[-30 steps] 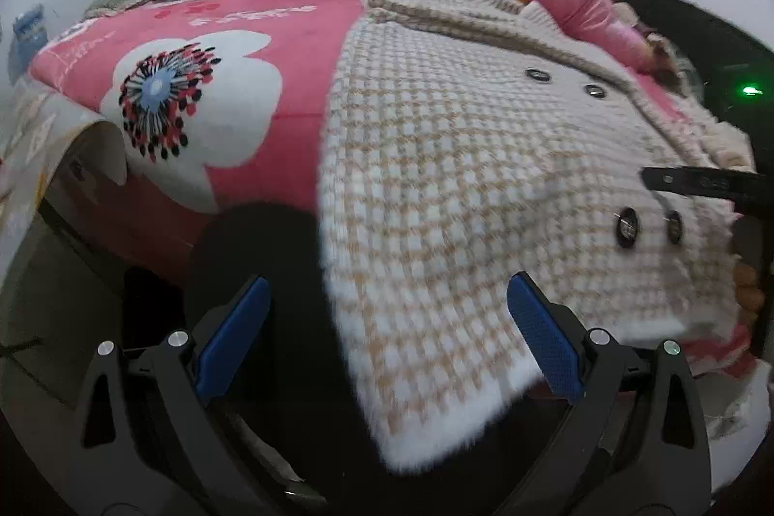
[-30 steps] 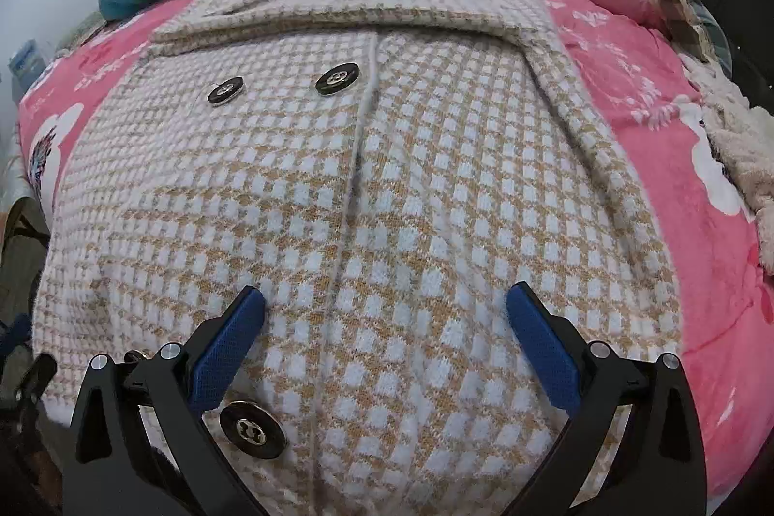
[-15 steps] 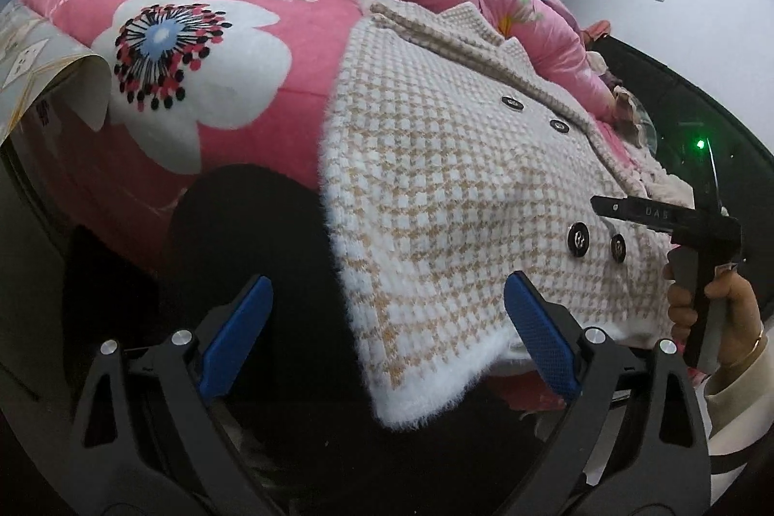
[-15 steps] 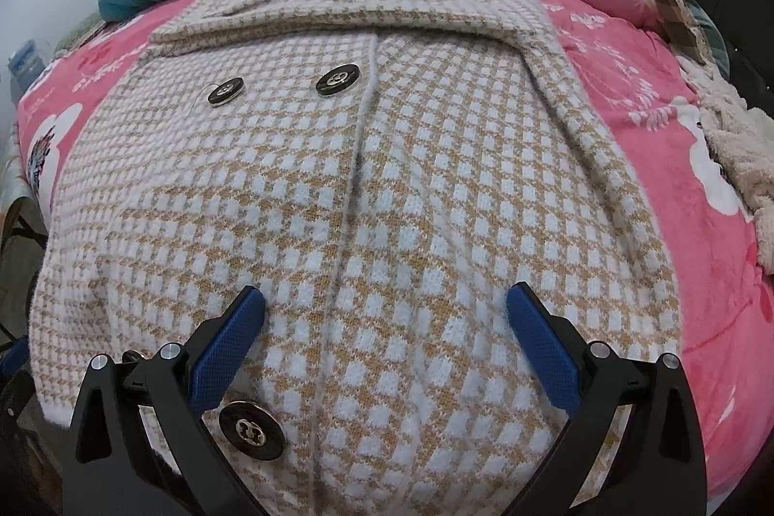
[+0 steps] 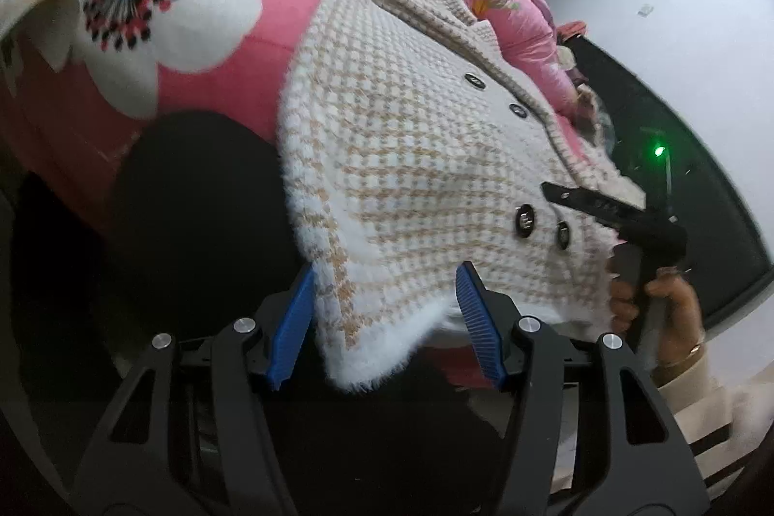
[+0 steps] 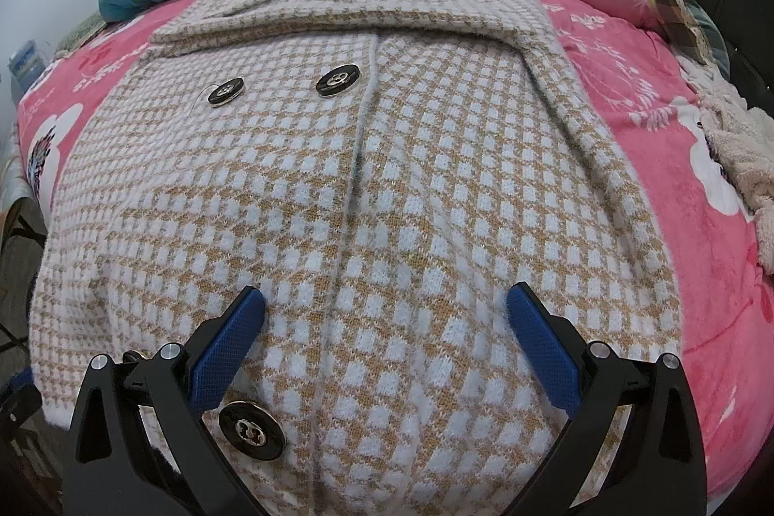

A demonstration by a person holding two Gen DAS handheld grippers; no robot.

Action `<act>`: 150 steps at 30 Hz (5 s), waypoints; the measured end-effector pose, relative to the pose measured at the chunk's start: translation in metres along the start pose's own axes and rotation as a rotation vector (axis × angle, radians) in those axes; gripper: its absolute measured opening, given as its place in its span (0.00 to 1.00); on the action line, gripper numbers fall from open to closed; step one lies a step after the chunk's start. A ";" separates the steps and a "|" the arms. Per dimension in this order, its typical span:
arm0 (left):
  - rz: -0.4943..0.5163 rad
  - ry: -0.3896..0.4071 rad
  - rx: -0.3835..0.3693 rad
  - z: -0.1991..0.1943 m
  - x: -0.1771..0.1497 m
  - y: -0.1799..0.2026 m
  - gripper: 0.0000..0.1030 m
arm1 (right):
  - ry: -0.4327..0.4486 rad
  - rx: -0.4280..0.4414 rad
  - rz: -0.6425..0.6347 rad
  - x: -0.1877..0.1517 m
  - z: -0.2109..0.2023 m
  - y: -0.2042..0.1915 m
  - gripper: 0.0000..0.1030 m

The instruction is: Fold large clothes

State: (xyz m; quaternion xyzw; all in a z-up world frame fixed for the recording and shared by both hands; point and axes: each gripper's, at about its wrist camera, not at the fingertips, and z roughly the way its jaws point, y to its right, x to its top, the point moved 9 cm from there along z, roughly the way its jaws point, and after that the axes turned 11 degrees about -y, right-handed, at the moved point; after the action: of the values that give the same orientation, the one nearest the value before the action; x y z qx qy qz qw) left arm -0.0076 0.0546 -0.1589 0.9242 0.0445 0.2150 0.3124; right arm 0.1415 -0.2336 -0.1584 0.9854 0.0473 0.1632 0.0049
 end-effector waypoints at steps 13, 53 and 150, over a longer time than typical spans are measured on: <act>-0.027 -0.008 0.068 0.019 0.015 0.003 0.54 | 0.003 0.002 -0.001 0.000 -0.001 0.000 0.94; 0.156 -0.102 0.522 0.020 0.005 0.006 0.21 | -0.174 0.510 0.164 -0.143 -0.043 0.087 0.69; -0.167 0.112 -0.162 0.046 0.167 -0.023 0.67 | 0.081 0.750 0.533 0.019 0.005 0.150 0.59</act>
State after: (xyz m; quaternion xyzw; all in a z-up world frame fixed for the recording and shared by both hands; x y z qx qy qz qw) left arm 0.1644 0.0837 -0.1438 0.8757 0.1211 0.2422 0.3998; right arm 0.1750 -0.3807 -0.1530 0.8897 -0.1516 0.1687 -0.3961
